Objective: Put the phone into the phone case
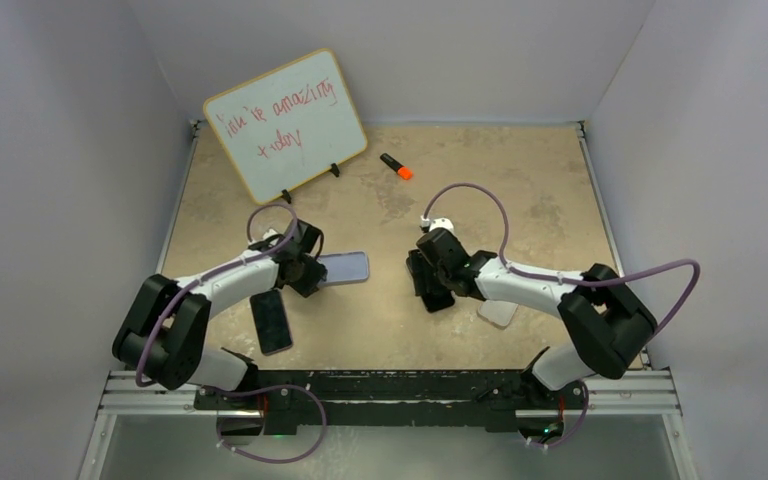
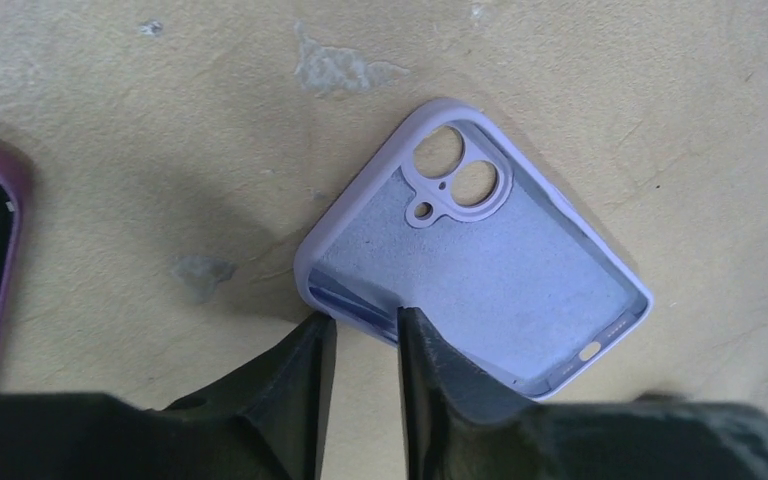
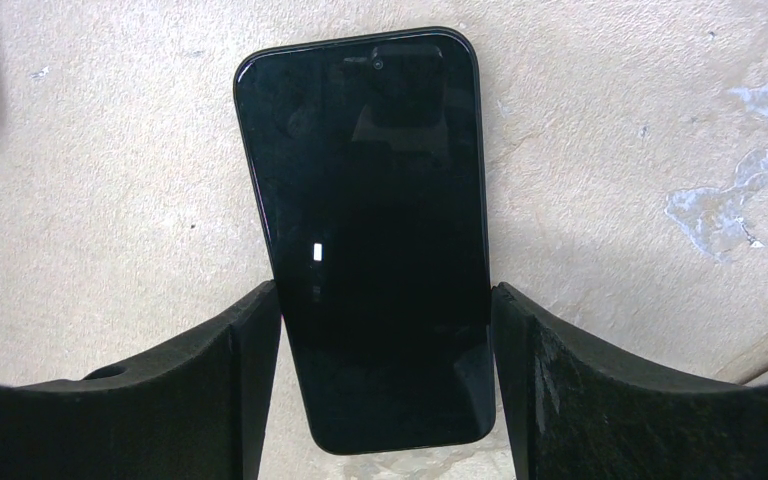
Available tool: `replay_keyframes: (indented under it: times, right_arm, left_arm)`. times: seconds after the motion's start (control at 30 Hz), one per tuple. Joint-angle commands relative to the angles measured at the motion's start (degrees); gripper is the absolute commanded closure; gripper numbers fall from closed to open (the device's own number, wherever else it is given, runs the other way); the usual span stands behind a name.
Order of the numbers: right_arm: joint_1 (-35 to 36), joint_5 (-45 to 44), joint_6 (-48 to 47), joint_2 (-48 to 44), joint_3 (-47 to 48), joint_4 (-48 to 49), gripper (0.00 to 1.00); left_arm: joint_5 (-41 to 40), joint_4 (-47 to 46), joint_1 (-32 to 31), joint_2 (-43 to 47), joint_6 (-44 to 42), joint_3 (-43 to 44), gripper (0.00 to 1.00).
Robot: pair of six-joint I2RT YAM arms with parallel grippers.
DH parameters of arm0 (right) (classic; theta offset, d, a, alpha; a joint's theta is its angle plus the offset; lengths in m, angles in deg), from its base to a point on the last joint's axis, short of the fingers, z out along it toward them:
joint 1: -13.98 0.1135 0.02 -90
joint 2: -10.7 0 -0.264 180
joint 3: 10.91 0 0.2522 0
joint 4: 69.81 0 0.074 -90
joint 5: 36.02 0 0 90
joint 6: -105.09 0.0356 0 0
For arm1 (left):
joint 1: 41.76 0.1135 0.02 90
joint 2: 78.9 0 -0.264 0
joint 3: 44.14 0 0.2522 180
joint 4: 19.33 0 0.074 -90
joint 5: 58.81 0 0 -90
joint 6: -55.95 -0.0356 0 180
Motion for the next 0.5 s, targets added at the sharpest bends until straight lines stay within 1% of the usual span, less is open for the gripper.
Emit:
replay_keyframes:
  times: [0.0, 0.1, 0.23, 0.33, 0.4, 0.47]
  right_arm:
    - [0.1, -0.1, 0.3, -3.4, -1.0, 1.2, 0.48]
    - [0.1, 0.6, 0.4, -3.8, -1.6, 1.5, 0.48]
    - [0.2, 2.6, 0.3, -4.1, -2.2, 2.5, 0.49]
    - [0.2, 3.4, 0.8, -5.0, -2.8, 2.9, 0.5]
    - [0.2, 4.3, 1.2, -6.1, -3.4, 2.9, 0.5]
    - [0.2, 5.7, 1.7, -7.1, -4.1, 2.9, 0.51]
  left_arm:
    - [-0.1, -2.0, -0.6, -2.0, -1.1, 1.4, 0.72]
    - [-0.9, -1.8, -1.2, -2.1, -2.9, 2.2, 0.74]
    - [-0.3, -3.9, -2.2, -2.6, -7.7, 3.2, 0.86]
    - [0.7, -5.3, -2.8, -3.3, -11.0, 3.3, 0.9]
    - [2.8, -8.2, -3.1, -3.6, -15.3, 2.9, 0.94]
    - [7.1, -13.5, -3.2, -3.6, -21.7, 2.1, 1.0]
